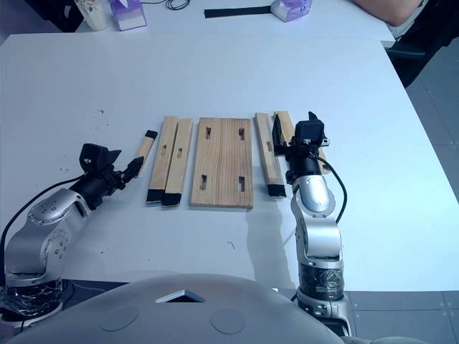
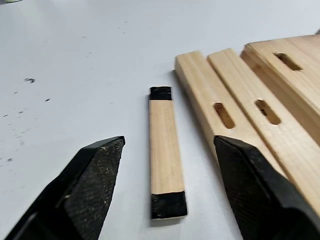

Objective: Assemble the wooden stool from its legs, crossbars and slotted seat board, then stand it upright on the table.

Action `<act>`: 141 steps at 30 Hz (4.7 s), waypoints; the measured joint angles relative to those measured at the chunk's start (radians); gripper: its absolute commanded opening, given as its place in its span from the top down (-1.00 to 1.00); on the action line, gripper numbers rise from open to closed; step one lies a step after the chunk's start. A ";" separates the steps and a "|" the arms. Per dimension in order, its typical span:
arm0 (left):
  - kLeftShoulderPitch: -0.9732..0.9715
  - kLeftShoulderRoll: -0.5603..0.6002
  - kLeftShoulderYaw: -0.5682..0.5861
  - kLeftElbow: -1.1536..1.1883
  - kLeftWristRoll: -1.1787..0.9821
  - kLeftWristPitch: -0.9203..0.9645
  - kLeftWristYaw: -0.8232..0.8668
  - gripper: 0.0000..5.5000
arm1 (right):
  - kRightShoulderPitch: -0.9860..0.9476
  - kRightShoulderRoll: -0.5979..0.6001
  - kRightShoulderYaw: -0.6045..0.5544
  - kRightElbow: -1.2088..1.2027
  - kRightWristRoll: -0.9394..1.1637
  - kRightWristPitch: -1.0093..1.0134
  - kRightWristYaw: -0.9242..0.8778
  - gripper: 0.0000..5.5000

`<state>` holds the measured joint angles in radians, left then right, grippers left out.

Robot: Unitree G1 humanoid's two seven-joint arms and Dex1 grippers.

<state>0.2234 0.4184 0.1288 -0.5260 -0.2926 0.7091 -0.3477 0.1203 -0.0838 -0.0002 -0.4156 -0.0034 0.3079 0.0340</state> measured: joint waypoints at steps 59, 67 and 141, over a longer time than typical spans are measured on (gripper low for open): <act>-0.204 0.083 -0.007 0.347 0.015 0.061 -0.101 0.53 | 0.023 -0.006 0.038 -0.001 -0.015 0.038 0.032 -0.39; -0.259 0.151 0.245 0.196 -0.173 0.106 -0.166 0.53 | -0.074 -0.055 -0.021 -0.011 0.062 0.083 0.113 -0.39; -0.338 0.192 -0.022 -0.159 -1.029 0.079 -0.286 0.53 | -0.712 -0.521 -0.110 0.076 1.318 0.830 0.829 0.52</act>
<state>-0.1148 0.6099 0.1067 -0.6854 -1.3221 0.7882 -0.6333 -0.5919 -0.6052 -0.1101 -0.3398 1.3145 1.1382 0.8628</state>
